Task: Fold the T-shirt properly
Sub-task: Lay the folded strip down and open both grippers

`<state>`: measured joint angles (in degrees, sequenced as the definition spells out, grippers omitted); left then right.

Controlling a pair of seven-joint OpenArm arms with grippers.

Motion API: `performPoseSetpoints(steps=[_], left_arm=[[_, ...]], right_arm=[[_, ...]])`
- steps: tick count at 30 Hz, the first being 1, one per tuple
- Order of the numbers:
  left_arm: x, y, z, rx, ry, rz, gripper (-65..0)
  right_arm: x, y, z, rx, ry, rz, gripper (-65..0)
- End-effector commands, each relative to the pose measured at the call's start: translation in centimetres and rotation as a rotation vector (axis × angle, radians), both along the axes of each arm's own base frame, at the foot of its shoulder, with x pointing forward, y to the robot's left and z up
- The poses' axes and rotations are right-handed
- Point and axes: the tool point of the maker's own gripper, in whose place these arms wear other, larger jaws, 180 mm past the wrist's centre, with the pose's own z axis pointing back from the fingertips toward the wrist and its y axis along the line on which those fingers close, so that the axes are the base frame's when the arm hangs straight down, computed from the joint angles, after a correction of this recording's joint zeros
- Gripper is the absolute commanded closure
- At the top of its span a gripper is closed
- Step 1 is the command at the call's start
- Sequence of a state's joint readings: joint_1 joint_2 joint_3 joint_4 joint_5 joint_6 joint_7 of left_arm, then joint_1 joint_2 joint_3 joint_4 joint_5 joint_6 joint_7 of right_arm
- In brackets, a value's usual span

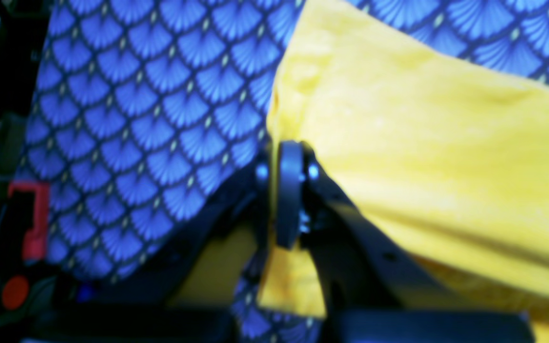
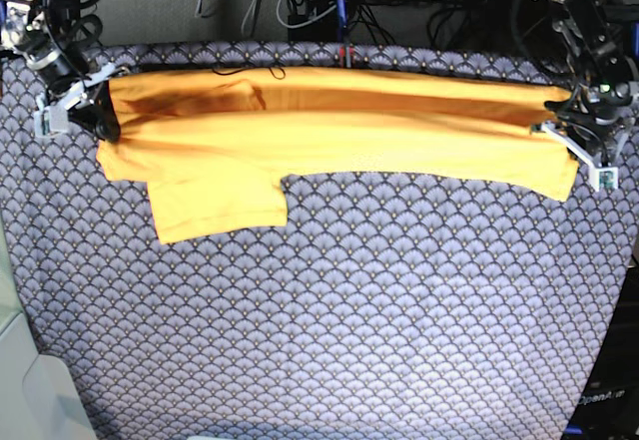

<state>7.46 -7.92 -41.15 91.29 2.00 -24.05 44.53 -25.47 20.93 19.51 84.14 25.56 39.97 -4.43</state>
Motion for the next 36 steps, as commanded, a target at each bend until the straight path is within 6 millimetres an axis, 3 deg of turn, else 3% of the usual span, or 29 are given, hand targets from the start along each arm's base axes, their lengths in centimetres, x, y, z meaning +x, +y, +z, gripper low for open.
performPoseSetpoints(steps=[1, 7, 13, 18, 20, 23, 25, 30, 33, 36], left_arm=[[0.5, 1.2, 1.3, 0.038, -0.031, 0.011, 0.0], [0.5, 1.0, 1.2, 0.032, -0.032, 0.012, 0.0], [0.5, 0.9, 1.1, 0.030, -0.031, 0.012, 0.0], [0.4, 0.9, 1.1, 0.029, -0.031, 0.014, 0.0], [0.4, 1.0, 1.1, 0.030, -0.031, 0.017, -4.4], [0.3, 0.6, 0.8, 0.019, -0.034, 0.019, -19.5], [0.2, 0.3, 0.9, 0.018, -0.042, 0.015, -25.1], [0.2, -0.4, 0.6, 0.009, -0.031, -0.026, -25.6], [0.1, -0.7, 0.5, 0.007, -0.024, -0.047, -25.7], [-0.6, 0.5, 0.8, 0.010, -0.032, -0.008, -26.9]], right_arm=[[0.1, -0.5, 1.1, 0.001, -0.037, -0.005, 0.0], [0.0, -0.6, 0.9, -0.001, -0.033, -0.007, 0.0], [-0.4, -3.0, 0.3, -0.059, 0.046, -0.049, 0.0], [-0.5, -3.1, 0.2, -0.062, 0.052, -0.049, -13.8], [-0.7, -3.1, 0.1, -0.059, 0.056, -0.050, -19.8], [-0.8, -3.1, 0.1, -0.057, 0.059, -0.050, -27.3], [-0.8, -3.1, 0.1, -0.057, 0.059, -0.050, -30.1], [-0.7, -3.4, 0.3, -0.063, 0.053, -0.056, -31.5], [-0.5, -6.1, 1.6, -0.092, 0.019, -0.126, -31.6], [-0.7, -7.7, 2.4, -0.105, -0.003, -0.179, -31.6]])
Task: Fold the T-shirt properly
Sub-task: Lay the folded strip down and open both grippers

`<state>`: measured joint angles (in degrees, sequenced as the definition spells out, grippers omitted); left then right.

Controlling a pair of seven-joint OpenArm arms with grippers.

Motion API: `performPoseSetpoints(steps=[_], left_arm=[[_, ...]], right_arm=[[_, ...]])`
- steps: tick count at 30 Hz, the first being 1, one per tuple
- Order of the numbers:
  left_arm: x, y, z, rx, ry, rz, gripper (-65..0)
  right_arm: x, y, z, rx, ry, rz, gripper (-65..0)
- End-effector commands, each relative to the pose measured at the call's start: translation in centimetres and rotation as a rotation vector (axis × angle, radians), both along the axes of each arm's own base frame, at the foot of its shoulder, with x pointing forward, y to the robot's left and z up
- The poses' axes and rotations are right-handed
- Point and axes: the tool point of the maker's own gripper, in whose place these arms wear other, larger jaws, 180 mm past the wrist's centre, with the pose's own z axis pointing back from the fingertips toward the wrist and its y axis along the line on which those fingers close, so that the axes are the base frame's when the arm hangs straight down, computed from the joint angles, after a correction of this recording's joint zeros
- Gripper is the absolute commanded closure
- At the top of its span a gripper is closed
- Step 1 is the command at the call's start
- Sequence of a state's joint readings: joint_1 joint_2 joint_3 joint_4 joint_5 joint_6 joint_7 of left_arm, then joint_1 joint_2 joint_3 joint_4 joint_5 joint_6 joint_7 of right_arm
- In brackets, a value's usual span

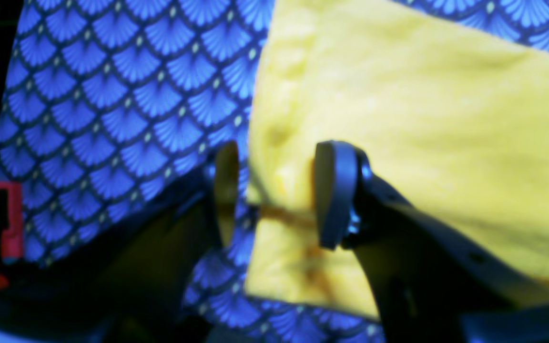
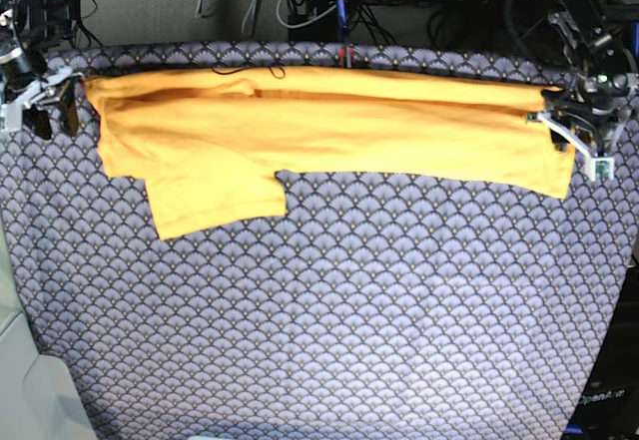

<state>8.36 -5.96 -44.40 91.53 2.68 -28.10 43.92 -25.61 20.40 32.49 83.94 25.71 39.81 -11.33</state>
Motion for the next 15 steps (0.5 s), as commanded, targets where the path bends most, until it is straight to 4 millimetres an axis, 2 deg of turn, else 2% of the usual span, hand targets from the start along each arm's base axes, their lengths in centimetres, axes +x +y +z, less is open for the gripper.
performPoseSetpoints(steps=[1, 3, 6, 9, 11, 15], left_arm=[[0.4, 1.1, 1.4, 0.022, -0.050, 0.030, -29.0], [-0.2, 1.8, 1.5, 0.018, -0.054, 0.064, -34.0], [-0.7, 2.5, 1.6, 0.022, -0.057, 0.087, -41.7], [-0.5, 1.8, 1.5, 0.015, -0.049, 0.031, -42.7], [-0.6, 1.6, 1.4, 0.014, -0.045, 0.017, -42.7], [-0.9, 1.7, 1.3, 0.005, -0.048, 0.037, -42.7]], right_arm=[[0.5, -0.8, 1.6, -0.011, -0.052, -0.010, -31.7], [0.5, -1.7, 2.1, -0.026, -0.063, -0.028, -31.8], [1.6, -2.5, 3.3, -0.059, -0.090, -0.014, -31.8], [2.9, -2.8, 4.5, -0.083, -0.113, 0.005, -31.8], [4.3, -2.3, 4.9, -0.095, -0.130, 0.034, -31.9], [7.3, -0.1, 3.9, -0.159, -0.061, 0.130, -31.9]])
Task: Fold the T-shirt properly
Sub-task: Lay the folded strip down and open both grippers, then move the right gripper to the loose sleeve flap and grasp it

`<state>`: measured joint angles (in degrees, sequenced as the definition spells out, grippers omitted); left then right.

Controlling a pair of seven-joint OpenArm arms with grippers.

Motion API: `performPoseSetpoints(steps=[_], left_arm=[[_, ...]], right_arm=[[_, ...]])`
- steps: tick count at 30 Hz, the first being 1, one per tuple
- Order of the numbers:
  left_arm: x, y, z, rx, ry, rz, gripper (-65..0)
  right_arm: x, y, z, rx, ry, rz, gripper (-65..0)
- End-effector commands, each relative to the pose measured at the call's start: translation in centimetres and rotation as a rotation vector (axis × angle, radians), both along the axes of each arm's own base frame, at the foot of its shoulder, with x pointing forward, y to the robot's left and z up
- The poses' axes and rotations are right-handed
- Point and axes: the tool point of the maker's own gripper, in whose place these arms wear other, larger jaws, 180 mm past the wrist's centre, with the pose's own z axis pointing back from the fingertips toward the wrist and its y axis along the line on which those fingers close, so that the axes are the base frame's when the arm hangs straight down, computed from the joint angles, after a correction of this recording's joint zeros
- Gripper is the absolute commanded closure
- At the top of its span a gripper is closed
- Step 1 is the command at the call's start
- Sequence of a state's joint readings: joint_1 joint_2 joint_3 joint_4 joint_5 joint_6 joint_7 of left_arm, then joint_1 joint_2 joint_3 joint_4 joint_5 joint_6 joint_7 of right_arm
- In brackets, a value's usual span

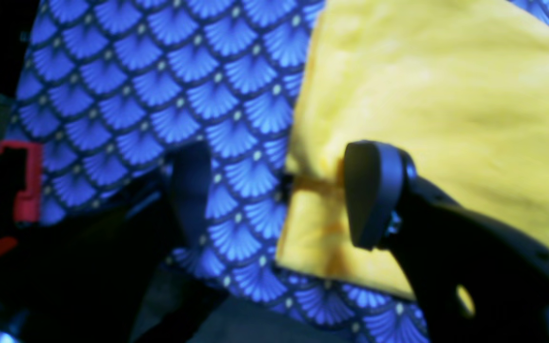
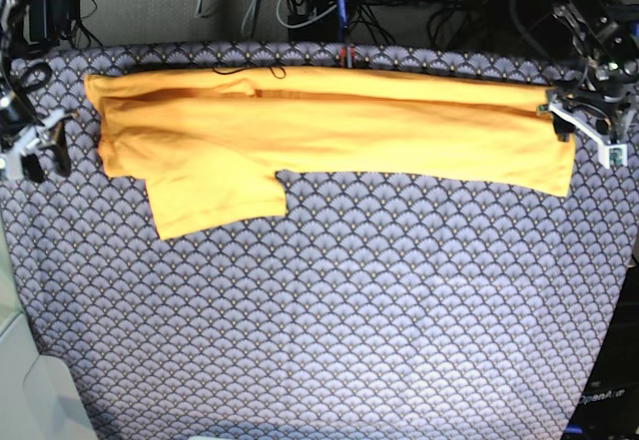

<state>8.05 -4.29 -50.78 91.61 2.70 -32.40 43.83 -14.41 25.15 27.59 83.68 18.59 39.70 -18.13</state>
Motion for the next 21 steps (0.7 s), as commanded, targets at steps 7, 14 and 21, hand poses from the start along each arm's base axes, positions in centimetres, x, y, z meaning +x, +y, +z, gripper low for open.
performPoseSetpoints(steps=[7, 14, 21], left_arm=[[0.2, 0.7, 1.0, 0.021, -0.035, 0.017, -42.7], [0.1, 0.8, 1.0, 0.022, -0.034, 0.019, -42.7], [0.2, 0.7, 1.0, 0.021, -0.036, 0.022, -42.7]], right_arm=[[6.5, 7.6, 0.4, -0.113, 0.015, 0.246, -31.7], [9.1, 10.7, -3.2, -0.190, 0.118, 0.363, -31.9], [12.3, 11.6, -2.7, -0.169, 0.108, 0.367, -31.7]])
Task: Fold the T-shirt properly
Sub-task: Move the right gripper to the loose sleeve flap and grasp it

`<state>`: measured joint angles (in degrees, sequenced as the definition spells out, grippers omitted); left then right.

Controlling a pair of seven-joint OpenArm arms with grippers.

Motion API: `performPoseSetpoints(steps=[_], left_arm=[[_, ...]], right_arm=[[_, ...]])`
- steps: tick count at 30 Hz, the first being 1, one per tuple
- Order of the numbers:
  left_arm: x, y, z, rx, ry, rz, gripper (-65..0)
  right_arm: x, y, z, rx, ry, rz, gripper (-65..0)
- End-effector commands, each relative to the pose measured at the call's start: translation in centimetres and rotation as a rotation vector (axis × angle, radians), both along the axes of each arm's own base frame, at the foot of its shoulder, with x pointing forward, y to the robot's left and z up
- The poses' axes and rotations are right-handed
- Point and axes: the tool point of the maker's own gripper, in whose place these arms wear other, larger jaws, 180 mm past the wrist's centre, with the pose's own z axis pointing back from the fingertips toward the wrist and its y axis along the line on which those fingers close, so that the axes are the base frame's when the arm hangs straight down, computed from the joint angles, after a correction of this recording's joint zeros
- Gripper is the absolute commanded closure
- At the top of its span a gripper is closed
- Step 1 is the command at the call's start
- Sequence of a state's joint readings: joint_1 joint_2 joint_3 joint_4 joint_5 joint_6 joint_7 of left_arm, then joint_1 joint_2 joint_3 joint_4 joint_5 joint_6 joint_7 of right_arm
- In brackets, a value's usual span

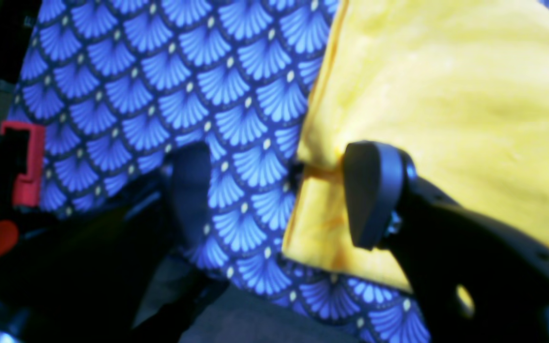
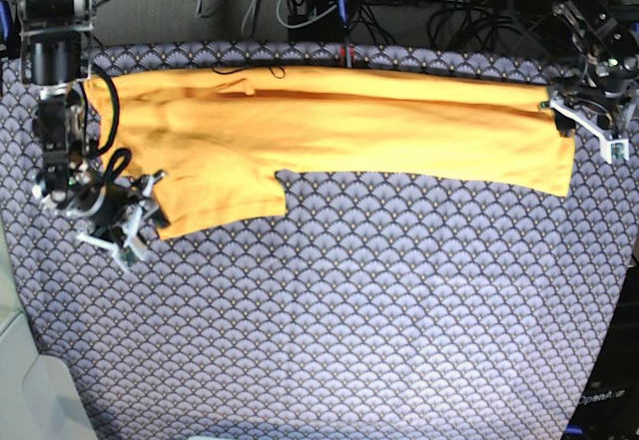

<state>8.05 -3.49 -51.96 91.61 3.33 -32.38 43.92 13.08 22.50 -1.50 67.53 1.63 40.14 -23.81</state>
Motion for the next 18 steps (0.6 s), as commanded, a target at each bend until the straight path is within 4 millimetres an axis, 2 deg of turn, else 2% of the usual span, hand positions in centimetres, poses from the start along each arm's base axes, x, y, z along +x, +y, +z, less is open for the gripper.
performPoseSetpoints(steps=[1, 4, 8, 11, 18], left_arm=[[0.8, 0.6, 1.3, 0.026, -0.044, -0.001, -42.7], [0.8, 0.6, 1.3, 0.024, -0.045, 0.000, -42.7], [1.2, 0.6, 1.5, 0.025, -0.053, 0.001, -42.7], [1.2, 0.7, 1.7, 0.029, -0.054, 0.000, -42.7], [1.3, 0.8, 1.8, 0.032, -0.055, 0.000, -42.7]], right_arm=[[1.9, 0.6, 2.1, 0.027, -0.068, 0.001, -31.7], [2.6, 0.8, 2.8, 0.036, -0.087, -0.004, -31.7], [2.5, 1.9, 1.2, 0.077, -0.046, -0.015, -31.7], [2.4, 1.4, -0.2, 0.089, 0.002, -0.038, -31.8], [2.5, 1.1, -0.4, 0.083, 0.009, -0.042, -31.9]])
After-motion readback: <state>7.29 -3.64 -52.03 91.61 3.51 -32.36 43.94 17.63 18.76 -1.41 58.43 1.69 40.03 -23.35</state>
